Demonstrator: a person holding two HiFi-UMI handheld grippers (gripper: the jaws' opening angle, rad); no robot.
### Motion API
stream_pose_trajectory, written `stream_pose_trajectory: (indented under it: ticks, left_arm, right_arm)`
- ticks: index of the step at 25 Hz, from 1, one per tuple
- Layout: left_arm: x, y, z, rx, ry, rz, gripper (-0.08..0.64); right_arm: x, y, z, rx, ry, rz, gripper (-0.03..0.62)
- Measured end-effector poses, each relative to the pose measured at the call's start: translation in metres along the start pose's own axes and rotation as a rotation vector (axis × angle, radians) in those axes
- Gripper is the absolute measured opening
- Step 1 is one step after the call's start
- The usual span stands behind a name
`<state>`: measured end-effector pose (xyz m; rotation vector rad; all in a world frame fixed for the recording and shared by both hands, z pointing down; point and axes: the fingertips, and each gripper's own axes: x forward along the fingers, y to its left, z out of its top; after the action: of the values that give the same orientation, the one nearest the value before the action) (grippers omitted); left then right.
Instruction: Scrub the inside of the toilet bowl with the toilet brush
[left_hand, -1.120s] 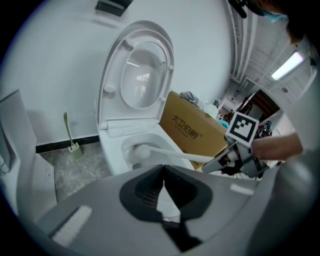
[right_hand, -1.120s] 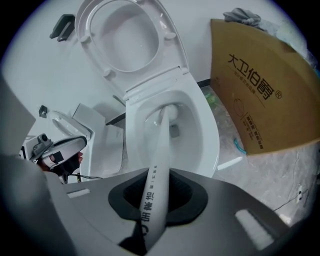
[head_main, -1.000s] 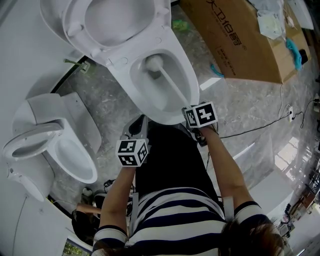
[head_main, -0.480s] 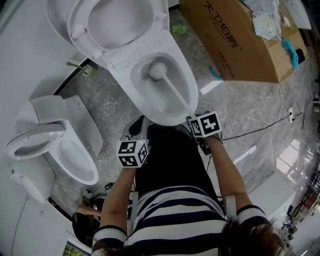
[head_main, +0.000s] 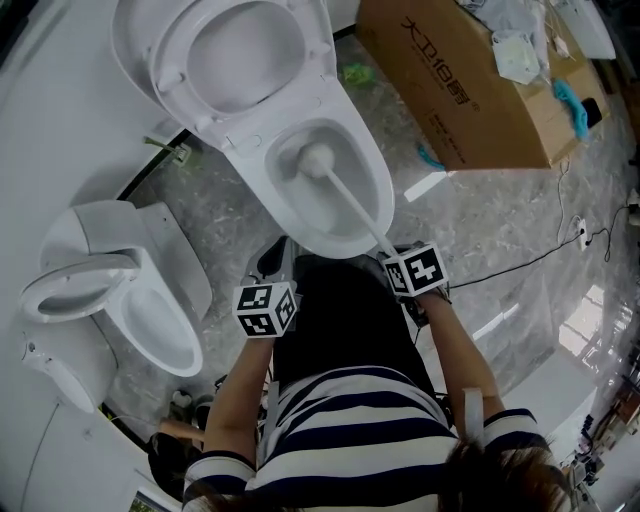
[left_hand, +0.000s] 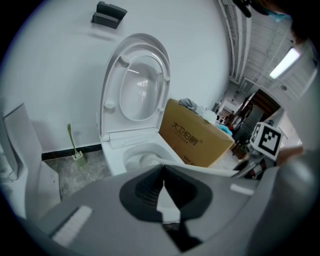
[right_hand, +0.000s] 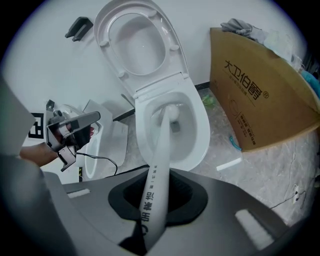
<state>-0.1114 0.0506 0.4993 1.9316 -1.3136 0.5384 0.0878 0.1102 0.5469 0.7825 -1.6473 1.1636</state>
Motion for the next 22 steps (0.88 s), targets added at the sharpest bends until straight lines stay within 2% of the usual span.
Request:
stream_pose_trajectory:
  ticks: [11, 16, 22]
  left_arm:
    - [-0.024, 0.003, 0.009, -0.027, -0.025, 0.051, 0.000]
    - [-0.033, 0.002, 0.010, -0.046, -0.027, 0.056, 0.000]
    - [-0.046, 0.003, 0.018, -0.069, -0.069, 0.038, 0.000]
  right_arm:
    - [-0.028, 0.016, -0.015, -0.025, -0.032, 0.022, 0.054]
    - [-0.035, 0.021, -0.019, -0.033, -0.038, 0.021, 0.054]
    - [-0.043, 0.024, -0.024, -0.040, -0.038, 0.014, 0.054]
